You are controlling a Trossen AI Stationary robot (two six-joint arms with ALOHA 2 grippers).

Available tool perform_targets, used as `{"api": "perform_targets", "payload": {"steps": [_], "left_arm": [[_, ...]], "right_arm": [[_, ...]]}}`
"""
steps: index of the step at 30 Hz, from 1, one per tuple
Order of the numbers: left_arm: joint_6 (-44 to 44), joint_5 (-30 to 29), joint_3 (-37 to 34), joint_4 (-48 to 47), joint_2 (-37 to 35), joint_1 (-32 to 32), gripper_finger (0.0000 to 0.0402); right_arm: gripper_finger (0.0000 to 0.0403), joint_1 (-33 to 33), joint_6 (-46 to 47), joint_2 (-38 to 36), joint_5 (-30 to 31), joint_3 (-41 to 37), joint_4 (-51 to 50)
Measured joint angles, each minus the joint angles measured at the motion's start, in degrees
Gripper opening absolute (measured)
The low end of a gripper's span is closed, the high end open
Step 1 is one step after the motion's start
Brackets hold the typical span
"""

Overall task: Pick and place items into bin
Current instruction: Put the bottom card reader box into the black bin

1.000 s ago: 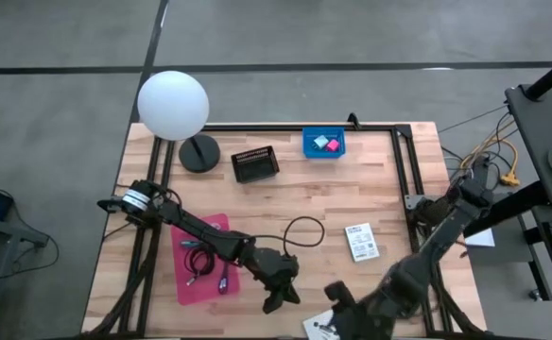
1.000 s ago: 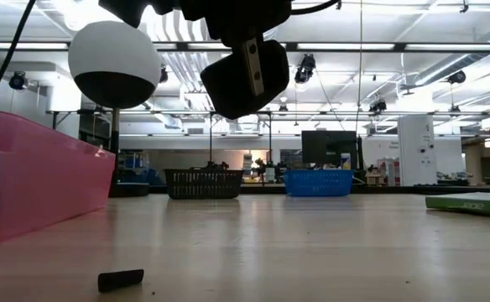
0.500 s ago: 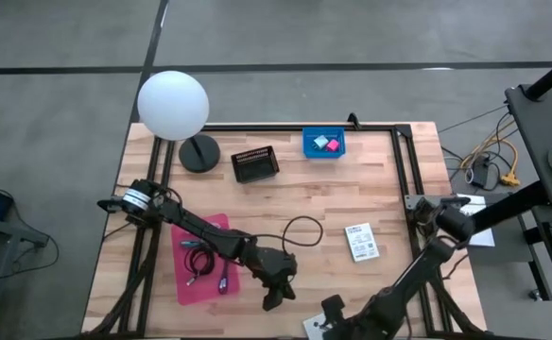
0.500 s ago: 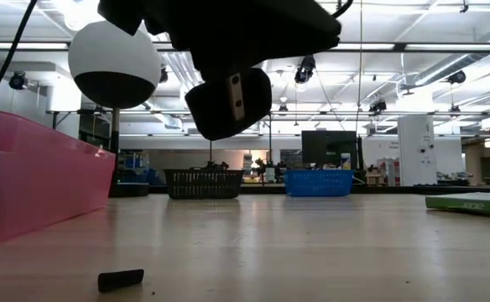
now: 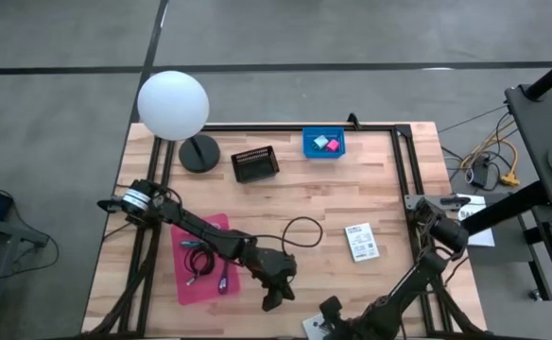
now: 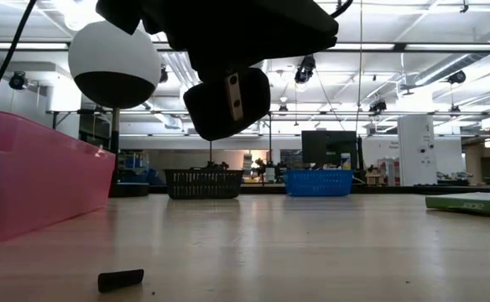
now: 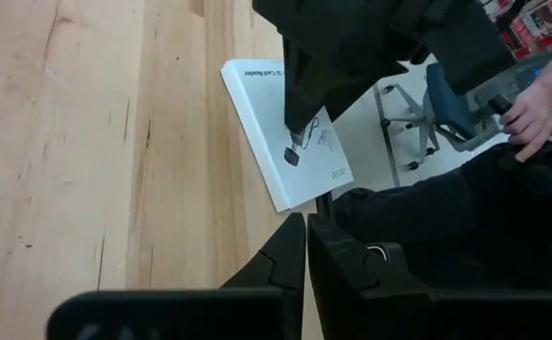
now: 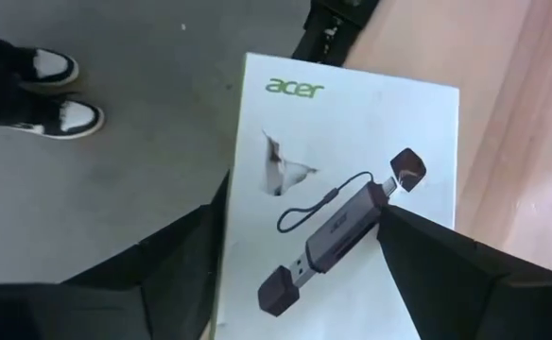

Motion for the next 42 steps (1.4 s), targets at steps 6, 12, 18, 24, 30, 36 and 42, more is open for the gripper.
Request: {"api": "perform_targets", "payload": {"steps": [6,12,18,24,30,36,42], "left_arm": [[-0.02,0.01,-0.02,0.01,0.0,0.0,0.0],[-0.07,0.01,-0.02,0.02,0.0,0.0,0.0],[-0.09,0.01,-0.04,0.11,0.0,0.0,0.0],[-0.2,0.02,-0.07,0.19,0.0,0.0,0.0],[-1.62,0.03,-0.07,0.15,0.02,-0.02,0.0],[-1.64,0.01,-0.07,0.15,0.02,-0.02,0.0],[-1.64,0.03,-0.07,0.14,0.04,-0.02,0.0]], "right_arm": [[0.0275,0.04,-2.74,2.05,1.61,0.31,-0.02],[0.0265,-0.31,-3.28,1.44,7.18,-0.01,-0.59],[0.0255,-2.55,-2.97,0.94,7.66,-0.11,-3.01],[0.0236,-4.84,-2.22,1.95,1.4,0.15,-2.71],[0.0198,-5.5,-3.86,2.16,-0.09,0.15,-2.45],[0.0125,-5.64,-3.17,2.16,-0.78,0.15,-2.43],[0.0061,-5.7,-4.38,2.11,-2.14,0.06,-2.69]]}}
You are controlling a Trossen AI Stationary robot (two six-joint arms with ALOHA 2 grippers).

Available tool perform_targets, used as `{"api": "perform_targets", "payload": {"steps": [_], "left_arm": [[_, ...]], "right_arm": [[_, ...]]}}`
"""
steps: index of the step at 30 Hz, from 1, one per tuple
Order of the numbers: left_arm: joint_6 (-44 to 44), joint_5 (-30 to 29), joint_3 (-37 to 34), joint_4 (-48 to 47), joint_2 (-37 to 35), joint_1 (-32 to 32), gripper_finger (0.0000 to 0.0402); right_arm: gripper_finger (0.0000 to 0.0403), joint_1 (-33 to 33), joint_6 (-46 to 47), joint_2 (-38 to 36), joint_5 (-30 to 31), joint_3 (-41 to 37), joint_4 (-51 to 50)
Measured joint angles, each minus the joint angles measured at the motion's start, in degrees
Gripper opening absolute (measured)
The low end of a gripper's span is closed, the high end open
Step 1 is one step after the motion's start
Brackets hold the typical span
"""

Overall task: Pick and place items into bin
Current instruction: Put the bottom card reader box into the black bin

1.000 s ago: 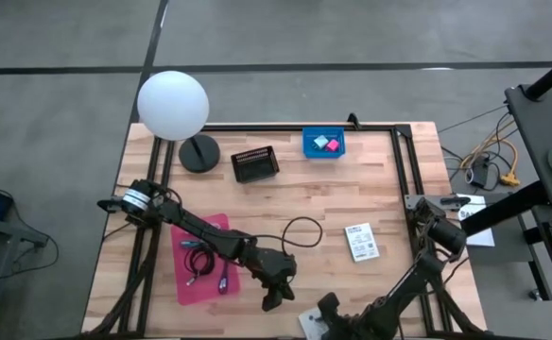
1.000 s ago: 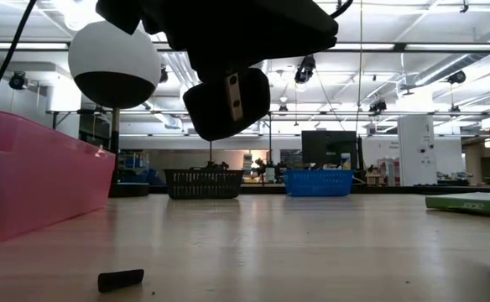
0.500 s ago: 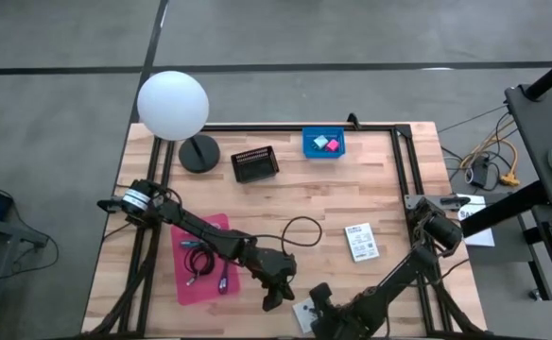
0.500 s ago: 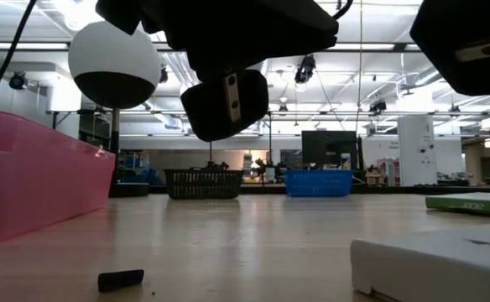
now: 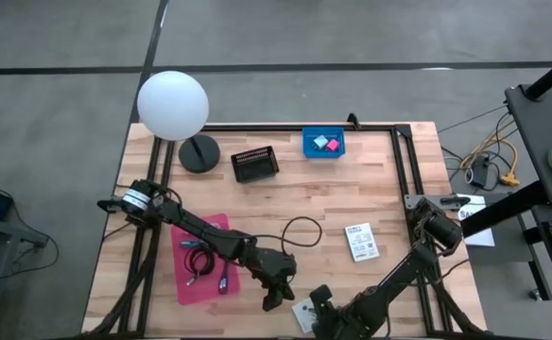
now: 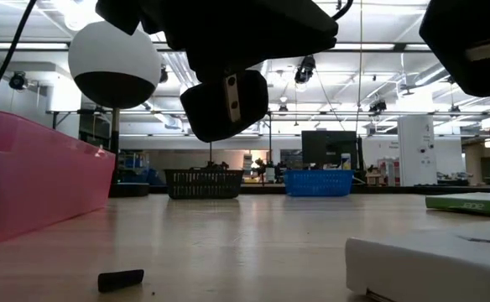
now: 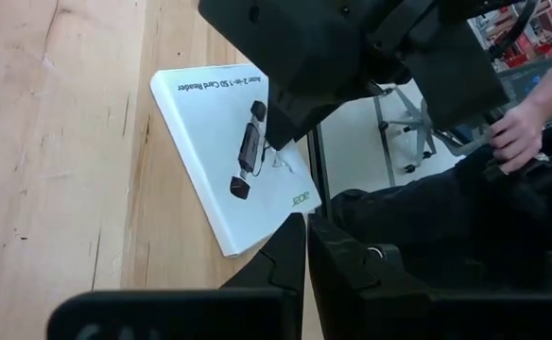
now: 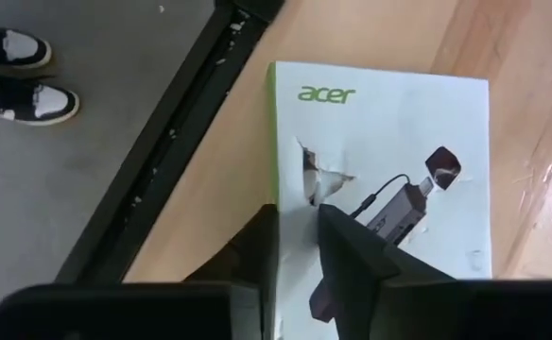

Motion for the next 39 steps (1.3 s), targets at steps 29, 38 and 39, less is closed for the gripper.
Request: {"api": "perform_targets", "payload": {"steps": [29,38,39], "left_arm": [[0.11,-0.02,0.0,0.01,0.02,0.0,0.0],[0.12,-0.02,0.0,-0.12,0.02,0.0,0.0],[0.13,-0.02,0.0,-0.1,0.02,0.0,0.0]], "right_arm": [[0.0178,-0.15,-1.71,-1.59,2.27,2.59,3.44],[0.0142,-0.11,-1.87,0.14,1.05,2.38,2.2],[0.0139,-0.11,-1.83,0.14,1.0,2.38,1.97]]}}
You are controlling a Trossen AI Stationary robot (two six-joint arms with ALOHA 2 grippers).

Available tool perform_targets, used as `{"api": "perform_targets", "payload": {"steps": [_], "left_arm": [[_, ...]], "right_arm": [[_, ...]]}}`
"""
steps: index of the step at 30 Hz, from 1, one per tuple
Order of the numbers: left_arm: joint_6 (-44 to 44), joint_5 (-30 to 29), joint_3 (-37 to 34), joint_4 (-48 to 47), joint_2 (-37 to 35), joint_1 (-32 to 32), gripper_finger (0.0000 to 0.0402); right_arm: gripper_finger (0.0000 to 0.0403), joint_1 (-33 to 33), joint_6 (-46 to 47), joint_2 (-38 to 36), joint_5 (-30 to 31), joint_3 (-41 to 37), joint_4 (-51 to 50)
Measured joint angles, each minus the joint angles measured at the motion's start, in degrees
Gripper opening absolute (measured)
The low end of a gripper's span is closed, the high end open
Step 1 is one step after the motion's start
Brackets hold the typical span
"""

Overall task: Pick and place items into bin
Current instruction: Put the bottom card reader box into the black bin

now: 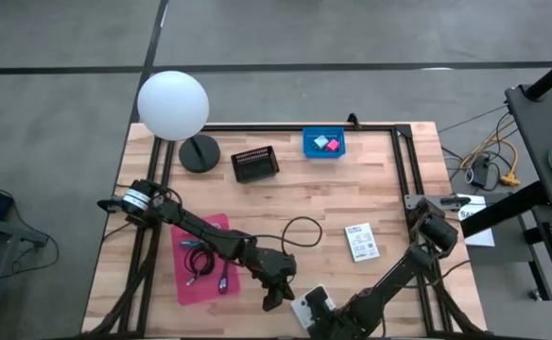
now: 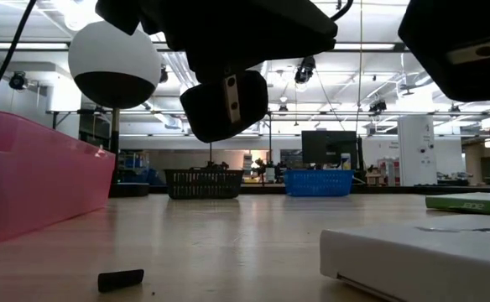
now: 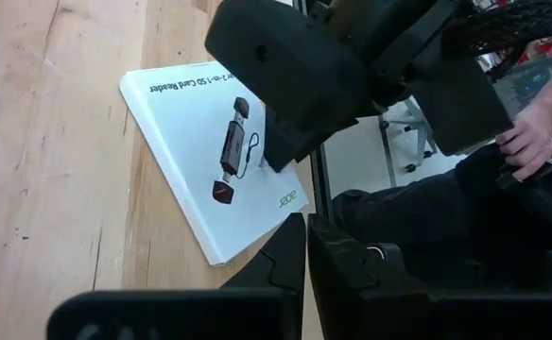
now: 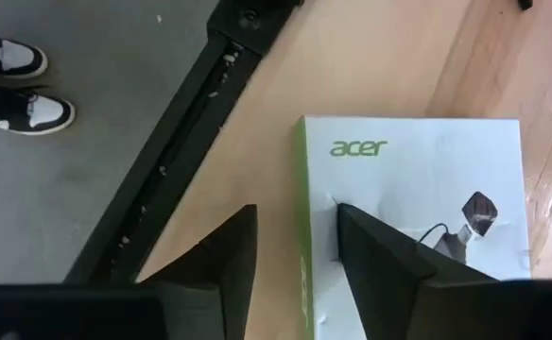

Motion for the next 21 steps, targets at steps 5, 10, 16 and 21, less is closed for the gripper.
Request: {"api": "perform_targets", "payload": {"steps": [5,10,16,21], "left_arm": [[0.0,0.0,0.0,0.01,0.0,0.0,0.0],[0.02,0.02,0.0,0.09,0.0,0.0,0.0],[0.02,0.02,0.0,0.07,0.0,0.0,0.0],[0.02,0.02,0.0,0.01,0.0,0.0,0.0]], "right_arm": [[0.0123,-0.23,-0.02,-0.07,-2.83,0.0,-1.33],[0.0108,-2.38,1.02,1.0,-13.57,-0.39,-1.33],[0.0083,-3.28,-0.89,1.49,-13.24,-0.53,-1.64],[0.0039,-3.34,-3.82,1.51,-12.56,-0.62,-1.86]]}}
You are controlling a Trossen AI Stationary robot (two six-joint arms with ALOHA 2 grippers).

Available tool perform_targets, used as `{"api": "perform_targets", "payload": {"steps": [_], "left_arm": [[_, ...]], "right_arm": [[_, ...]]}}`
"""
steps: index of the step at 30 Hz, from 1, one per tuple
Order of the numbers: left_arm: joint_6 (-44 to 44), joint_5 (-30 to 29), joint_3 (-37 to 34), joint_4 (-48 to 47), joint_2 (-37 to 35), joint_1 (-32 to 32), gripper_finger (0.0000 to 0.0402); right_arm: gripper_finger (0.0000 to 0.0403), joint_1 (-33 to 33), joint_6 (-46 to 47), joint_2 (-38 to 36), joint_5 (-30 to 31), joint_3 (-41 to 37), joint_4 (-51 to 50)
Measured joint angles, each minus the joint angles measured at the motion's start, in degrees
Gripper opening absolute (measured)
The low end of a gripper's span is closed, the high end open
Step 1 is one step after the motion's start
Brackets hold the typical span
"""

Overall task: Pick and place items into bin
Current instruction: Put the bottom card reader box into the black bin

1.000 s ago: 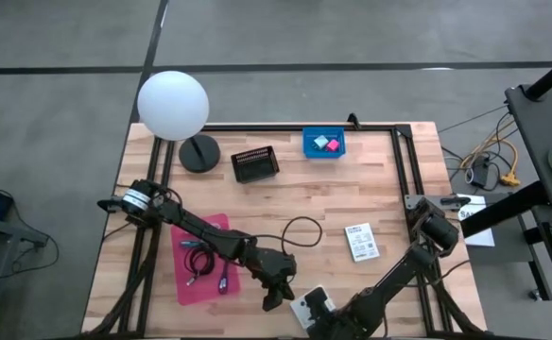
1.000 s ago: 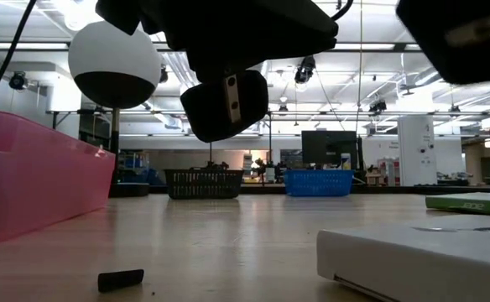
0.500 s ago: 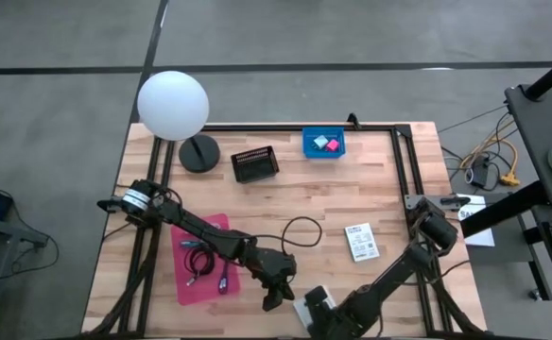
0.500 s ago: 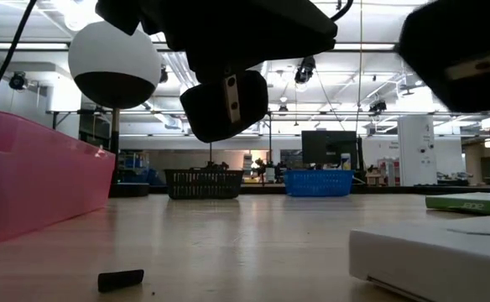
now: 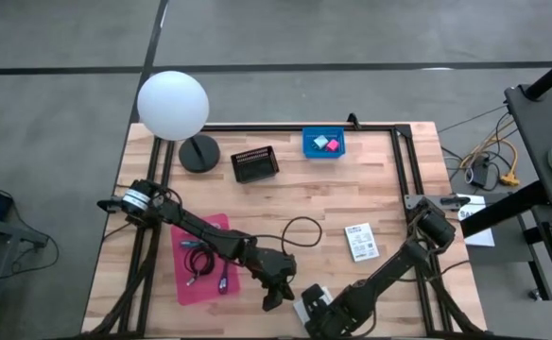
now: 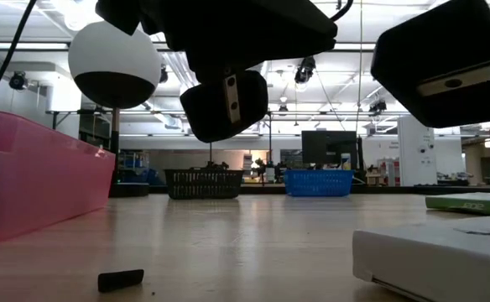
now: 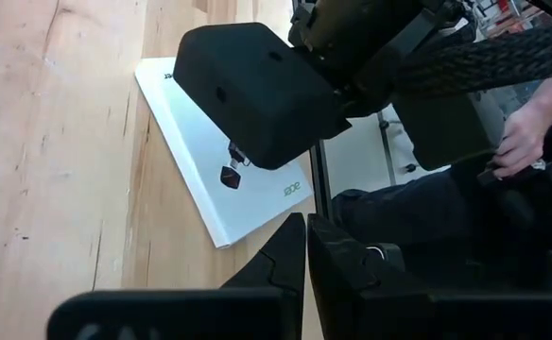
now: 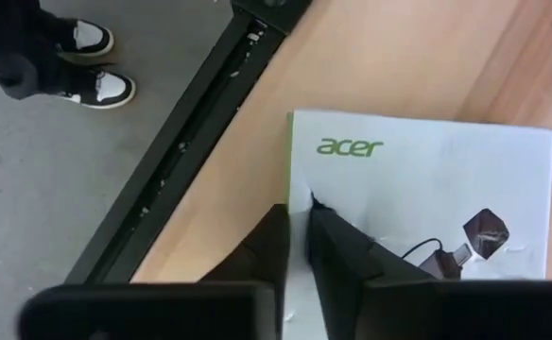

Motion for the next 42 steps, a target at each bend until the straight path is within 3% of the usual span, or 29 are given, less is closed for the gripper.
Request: {"api": "perform_targets", "payload": {"steps": [3,12,21,30,36,42], "left_arm": [[0.0,0.01,0.0,-0.01,0.0,0.0,0.0],[0.0,2.38,0.0,-0.29,-0.36,0.0,0.0],[0.49,0.57,-0.04,-5.72,-6.37,0.04,0.0],[1.59,-10.47,-0.07,-14.84,-17.03,-0.19,0.0],[5.65,-20.01,-0.02,-14.78,-22.7,-0.87,0.0],[8.0,-24.32,0.0,-15.48,-25.81,-1.57,0.0]], "right_arm": [[0.0017,0.02,0.0,0.0,0.14,-0.03,-0.09],[0.0012,0.07,1.39,-2.6,1.46,0.84,-5.03],[0.0011,-0.26,3.23,-8.08,6.14,1.45,-10.31],[0.0011,-0.68,7.03,-12.27,10.89,1.52,-11.9],[0.0011,-1.98,7.54,-16.73,14.73,1.48,-13.18],[0.0011,-5.36,7.01,-20.27,18.08,1.39,-13.87]]}}
